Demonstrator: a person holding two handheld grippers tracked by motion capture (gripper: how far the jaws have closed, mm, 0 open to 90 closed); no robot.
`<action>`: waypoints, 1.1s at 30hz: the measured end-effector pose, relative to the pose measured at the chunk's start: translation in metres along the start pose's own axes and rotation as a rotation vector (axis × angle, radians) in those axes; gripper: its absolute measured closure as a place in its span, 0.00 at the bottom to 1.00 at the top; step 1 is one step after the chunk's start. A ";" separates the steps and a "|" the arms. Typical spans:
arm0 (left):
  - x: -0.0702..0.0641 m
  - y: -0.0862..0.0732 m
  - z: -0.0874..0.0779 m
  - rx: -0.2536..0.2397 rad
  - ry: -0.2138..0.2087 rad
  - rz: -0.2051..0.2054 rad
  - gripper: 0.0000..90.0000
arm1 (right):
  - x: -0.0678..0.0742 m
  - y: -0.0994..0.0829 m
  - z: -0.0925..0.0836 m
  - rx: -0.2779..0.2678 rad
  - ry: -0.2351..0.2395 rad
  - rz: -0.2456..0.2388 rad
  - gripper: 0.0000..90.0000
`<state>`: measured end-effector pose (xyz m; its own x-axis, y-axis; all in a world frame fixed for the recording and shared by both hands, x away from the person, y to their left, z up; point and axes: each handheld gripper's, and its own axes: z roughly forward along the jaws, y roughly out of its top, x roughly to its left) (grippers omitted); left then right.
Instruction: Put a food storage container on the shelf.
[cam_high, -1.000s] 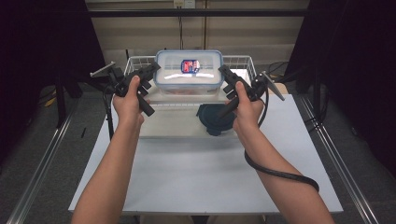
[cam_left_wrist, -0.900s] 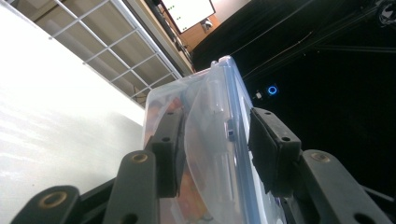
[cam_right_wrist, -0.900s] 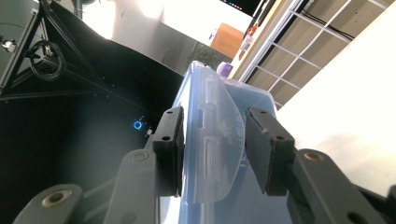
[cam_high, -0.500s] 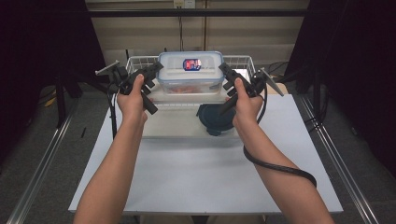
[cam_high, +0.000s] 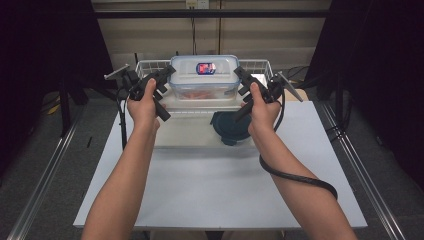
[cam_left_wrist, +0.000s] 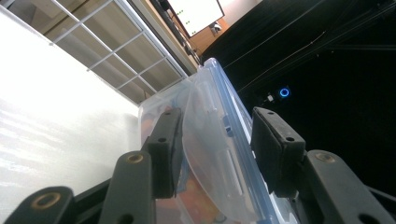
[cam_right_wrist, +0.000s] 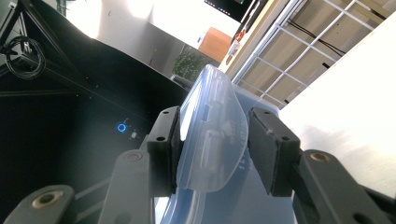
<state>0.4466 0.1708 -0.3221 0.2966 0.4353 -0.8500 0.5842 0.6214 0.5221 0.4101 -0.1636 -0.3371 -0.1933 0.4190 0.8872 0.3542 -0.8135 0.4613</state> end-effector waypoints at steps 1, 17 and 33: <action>0.000 0.000 0.000 -0.004 -0.001 0.001 0.60 | 0.000 0.000 0.001 -0.002 -0.002 -0.004 0.62; -0.005 -0.002 0.001 0.005 0.046 0.090 0.56 | 0.003 -0.001 0.005 0.007 -0.029 -0.043 0.58; -0.019 -0.010 -0.015 -0.010 0.057 0.209 0.33 | 0.008 0.000 -0.021 0.027 0.015 -0.119 0.41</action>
<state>0.4240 0.1661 -0.3095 0.3669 0.5914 -0.7181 0.5070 0.5201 0.6873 0.3892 -0.1687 -0.3306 -0.2490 0.5058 0.8259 0.3528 -0.7468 0.5637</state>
